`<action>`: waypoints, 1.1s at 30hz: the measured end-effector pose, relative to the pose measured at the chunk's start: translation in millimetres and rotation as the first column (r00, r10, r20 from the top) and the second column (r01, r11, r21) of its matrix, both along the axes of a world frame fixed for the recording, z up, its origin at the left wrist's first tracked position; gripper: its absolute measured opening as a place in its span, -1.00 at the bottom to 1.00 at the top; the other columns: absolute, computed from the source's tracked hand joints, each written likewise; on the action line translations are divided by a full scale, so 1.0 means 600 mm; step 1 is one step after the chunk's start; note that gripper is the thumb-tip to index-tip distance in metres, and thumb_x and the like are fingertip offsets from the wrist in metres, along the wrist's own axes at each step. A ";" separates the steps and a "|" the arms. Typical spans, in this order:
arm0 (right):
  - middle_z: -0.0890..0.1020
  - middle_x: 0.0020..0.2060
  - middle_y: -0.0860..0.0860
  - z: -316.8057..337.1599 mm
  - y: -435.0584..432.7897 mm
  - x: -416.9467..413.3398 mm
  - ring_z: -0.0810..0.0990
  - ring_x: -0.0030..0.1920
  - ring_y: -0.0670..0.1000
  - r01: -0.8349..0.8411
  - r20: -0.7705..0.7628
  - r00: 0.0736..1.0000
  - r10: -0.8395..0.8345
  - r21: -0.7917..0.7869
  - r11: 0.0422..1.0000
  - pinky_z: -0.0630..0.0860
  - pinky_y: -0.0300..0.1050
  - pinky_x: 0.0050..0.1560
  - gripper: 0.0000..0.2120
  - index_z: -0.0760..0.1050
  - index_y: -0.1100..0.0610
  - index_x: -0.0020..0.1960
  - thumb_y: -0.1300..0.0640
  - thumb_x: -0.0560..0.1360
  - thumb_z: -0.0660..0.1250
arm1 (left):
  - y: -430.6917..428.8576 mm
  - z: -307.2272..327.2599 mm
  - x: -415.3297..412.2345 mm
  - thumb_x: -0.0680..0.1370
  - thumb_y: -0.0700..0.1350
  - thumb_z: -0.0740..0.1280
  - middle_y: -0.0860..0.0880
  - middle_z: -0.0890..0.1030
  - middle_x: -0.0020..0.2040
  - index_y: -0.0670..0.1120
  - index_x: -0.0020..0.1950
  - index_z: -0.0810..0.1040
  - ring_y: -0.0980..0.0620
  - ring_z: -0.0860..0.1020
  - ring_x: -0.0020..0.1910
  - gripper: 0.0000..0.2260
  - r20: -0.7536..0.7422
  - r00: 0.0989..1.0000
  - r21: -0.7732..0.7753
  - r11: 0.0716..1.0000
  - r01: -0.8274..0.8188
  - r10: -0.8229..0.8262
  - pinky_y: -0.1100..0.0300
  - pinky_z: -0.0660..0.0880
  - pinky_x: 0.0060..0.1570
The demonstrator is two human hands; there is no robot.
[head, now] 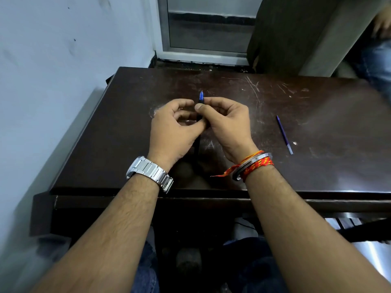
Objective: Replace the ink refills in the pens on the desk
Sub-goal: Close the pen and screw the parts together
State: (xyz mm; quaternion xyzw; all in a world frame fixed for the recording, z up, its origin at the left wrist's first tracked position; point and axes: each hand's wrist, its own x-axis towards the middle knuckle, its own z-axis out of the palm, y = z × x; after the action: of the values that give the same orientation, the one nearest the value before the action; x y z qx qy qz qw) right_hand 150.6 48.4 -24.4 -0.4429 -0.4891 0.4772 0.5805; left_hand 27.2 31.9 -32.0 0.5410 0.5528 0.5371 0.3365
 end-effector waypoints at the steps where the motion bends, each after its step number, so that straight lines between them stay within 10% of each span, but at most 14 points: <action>1: 0.74 -0.28 0.02 0.000 0.001 0.000 0.72 -0.20 -0.01 0.008 -0.001 1.000 -0.008 0.003 1.000 0.62 -0.16 -0.16 -0.89 0.68 0.11 -0.13 0.29 0.41 0.50 | 0.001 0.000 0.000 0.36 -0.13 0.54 0.02 0.74 -0.14 -0.03 0.13 0.63 0.14 0.71 -0.15 -0.65 0.026 1.000 -0.018 1.000 0.014 -0.014 0.06 0.67 -0.07; 33: 0.72 -0.32 -0.04 -0.007 0.005 0.002 0.66 -0.27 -0.12 0.011 0.011 1.000 -0.011 0.009 1.000 0.58 -0.23 -0.19 -0.91 0.69 0.12 -0.12 0.27 0.42 0.50 | 0.002 -0.001 -0.001 0.33 -0.13 0.51 -0.02 0.74 -0.10 -0.08 0.18 0.62 0.08 0.72 -0.10 -0.58 0.086 0.996 -0.080 0.996 0.030 -0.023 -0.07 0.66 -0.01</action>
State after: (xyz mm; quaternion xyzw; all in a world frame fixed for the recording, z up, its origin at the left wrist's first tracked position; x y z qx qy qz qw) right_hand 151.9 51.6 -28.5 -0.4454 -0.4920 0.4695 0.5824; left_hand 26.3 33.2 -32.4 0.5111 0.5520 0.5322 0.3884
